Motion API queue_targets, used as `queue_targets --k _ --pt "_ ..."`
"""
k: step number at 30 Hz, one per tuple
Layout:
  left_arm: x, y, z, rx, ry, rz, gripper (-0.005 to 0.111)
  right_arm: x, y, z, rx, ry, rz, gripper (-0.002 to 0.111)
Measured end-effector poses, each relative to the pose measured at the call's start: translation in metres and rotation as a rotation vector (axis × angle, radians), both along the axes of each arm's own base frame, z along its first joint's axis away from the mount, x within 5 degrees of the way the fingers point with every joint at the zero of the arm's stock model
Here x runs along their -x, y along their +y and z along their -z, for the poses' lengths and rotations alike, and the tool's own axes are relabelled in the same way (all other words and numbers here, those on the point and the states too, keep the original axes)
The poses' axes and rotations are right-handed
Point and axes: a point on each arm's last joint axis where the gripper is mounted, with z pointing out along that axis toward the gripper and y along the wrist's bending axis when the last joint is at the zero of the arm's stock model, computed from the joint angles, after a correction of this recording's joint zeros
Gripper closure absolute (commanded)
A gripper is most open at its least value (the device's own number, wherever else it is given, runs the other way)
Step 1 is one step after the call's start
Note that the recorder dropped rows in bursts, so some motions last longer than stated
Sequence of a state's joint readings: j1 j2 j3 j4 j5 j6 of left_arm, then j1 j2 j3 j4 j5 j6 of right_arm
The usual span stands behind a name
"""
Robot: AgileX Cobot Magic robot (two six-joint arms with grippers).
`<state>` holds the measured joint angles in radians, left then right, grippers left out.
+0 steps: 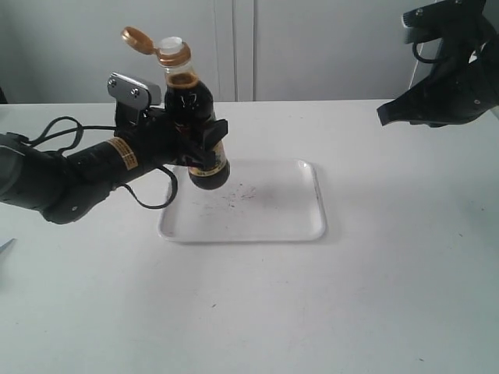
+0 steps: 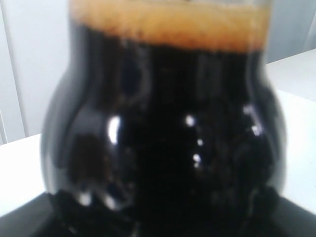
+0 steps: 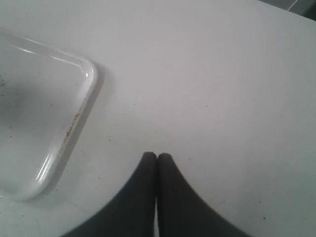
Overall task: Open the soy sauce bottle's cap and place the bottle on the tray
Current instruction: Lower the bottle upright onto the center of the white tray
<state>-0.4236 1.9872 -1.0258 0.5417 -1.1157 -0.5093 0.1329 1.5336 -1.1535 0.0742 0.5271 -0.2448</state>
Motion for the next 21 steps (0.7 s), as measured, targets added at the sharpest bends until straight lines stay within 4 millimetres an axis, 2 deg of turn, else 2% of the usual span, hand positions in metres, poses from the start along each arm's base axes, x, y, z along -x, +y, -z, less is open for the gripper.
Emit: queue_targets --k 8,15,21 --pt "-0.007 -0.028 0.011 0.001 -0.007 0.056 0.107 0.001 0.0 0.001 0.001 0.011 -0.001 0.108" --pt "-0.013 -0.032 0.023 -0.005 0.011 0.058 0.107 0.001 0.0 0.001 0.002 0.014 -0.001 0.108" --pt "-0.013 -0.033 0.025 -0.009 0.012 0.065 0.107 0.001 0.0 0.001 0.002 0.014 -0.001 0.108"
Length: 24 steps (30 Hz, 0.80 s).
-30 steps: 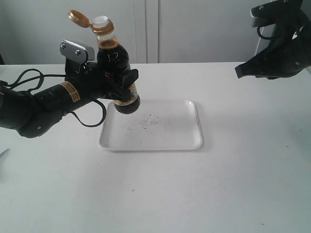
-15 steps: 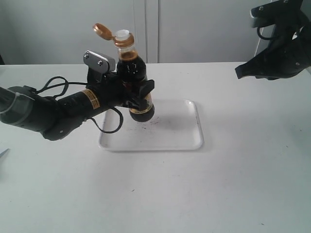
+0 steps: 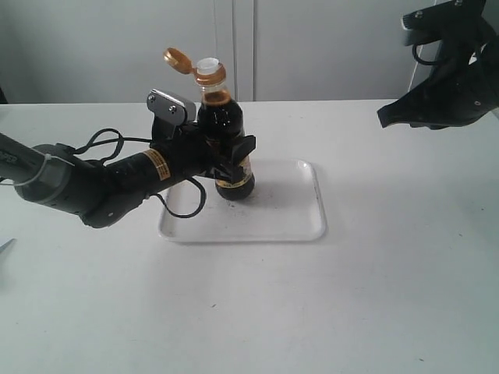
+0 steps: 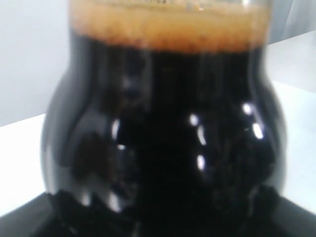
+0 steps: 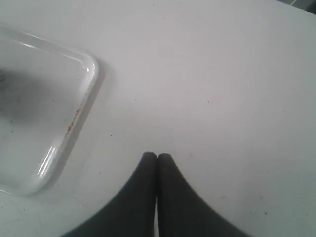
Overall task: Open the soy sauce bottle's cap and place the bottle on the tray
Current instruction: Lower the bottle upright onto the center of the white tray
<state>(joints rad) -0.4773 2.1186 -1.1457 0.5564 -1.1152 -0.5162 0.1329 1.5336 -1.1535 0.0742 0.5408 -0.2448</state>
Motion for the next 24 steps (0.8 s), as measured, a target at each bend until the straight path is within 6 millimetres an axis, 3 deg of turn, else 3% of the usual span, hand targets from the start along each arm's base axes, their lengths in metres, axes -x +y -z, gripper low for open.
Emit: queue_targets --k 11,12,14,16,18,24 --pt "0.0 -0.006 0.011 0.006 -0.006 0.033 0.103 0.0 0.0 0.0 -0.001 0.004 0.0 0.108" --pt "0.0 -0.006 0.011 0.008 -0.002 0.033 0.096 0.0 0.0 0.0 -0.001 0.004 0.0 0.108" --pt "0.0 -0.006 0.012 0.008 0.002 0.033 0.069 0.0 0.0 0.0 -0.001 0.004 0.0 0.108" --pt "0.001 -0.006 0.012 0.0 -0.002 0.044 0.033 0.0 0.0 0.0 -0.001 0.004 0.0 0.108" --pt "0.001 -0.007 0.012 0.002 -0.001 0.051 0.012 0.0 0.0 0.0 -0.001 0.004 0.0 0.108" --pt "0.003 -0.008 0.012 0.009 0.004 0.061 0.01 0.0 0.0 0.0 -0.001 0.004 0.0 0.108"
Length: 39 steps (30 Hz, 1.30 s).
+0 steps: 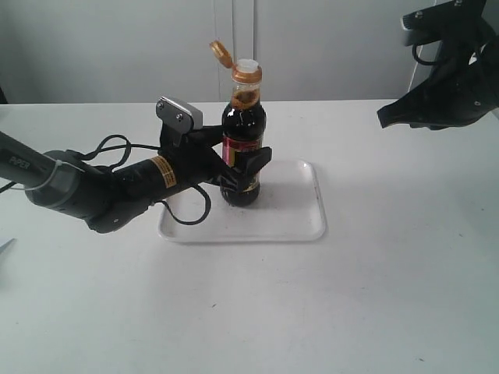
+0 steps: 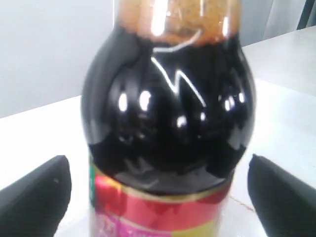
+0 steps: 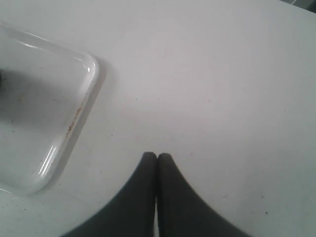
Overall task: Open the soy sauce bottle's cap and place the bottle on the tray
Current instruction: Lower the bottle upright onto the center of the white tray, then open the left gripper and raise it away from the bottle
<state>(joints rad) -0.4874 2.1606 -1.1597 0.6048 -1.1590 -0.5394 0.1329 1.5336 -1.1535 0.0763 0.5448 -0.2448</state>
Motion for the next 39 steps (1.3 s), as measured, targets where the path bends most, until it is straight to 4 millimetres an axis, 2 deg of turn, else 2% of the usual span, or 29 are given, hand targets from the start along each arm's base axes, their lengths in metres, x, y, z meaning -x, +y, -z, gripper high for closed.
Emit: queue_targets --k 18,39 --pt "0.0 0.0 -0.002 -0.005 0.0 -0.001 0.01 0.0 0.0 0.0 0.0 0.0 0.0 0.108" --pt "0.01 0.007 -0.077 -0.03 -0.086 -0.021 0.01 0.0 0.0 0.0 0.0 -0.002 0.0 0.108"
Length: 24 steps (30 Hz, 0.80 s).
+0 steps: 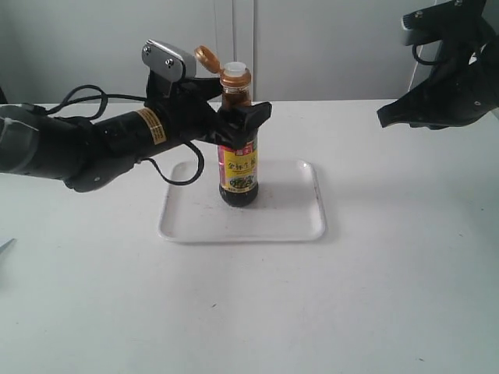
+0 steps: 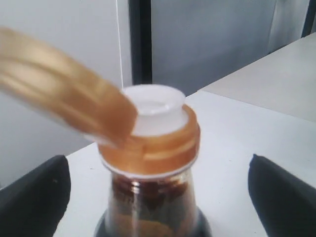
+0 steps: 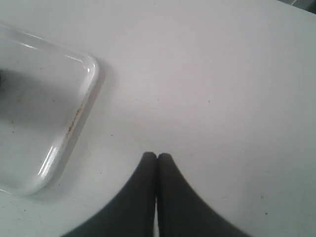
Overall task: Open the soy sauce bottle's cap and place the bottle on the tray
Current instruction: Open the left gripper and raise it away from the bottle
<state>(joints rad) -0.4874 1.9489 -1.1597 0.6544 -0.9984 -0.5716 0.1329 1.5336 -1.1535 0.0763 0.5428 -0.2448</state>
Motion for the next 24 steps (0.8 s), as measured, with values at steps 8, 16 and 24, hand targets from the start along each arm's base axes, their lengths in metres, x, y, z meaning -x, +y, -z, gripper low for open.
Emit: queue_targets --k 8,16,24 --pt "0.005 0.007 -0.027 -0.028 -0.014 -0.042 0.01 0.0 0.0 0.0 0.0 0.0 0.0 0.108" --pt "0.011 0.011 -0.049 0.0 -0.04 -0.05 0.01 0.0 0.0 0.0 0.0 0.0 0.0 0.108" --pt "0.019 0.018 -0.076 -0.003 -0.078 -0.078 0.01 0.0 0.001 0.0 -0.01 0.001 0.003 0.108"
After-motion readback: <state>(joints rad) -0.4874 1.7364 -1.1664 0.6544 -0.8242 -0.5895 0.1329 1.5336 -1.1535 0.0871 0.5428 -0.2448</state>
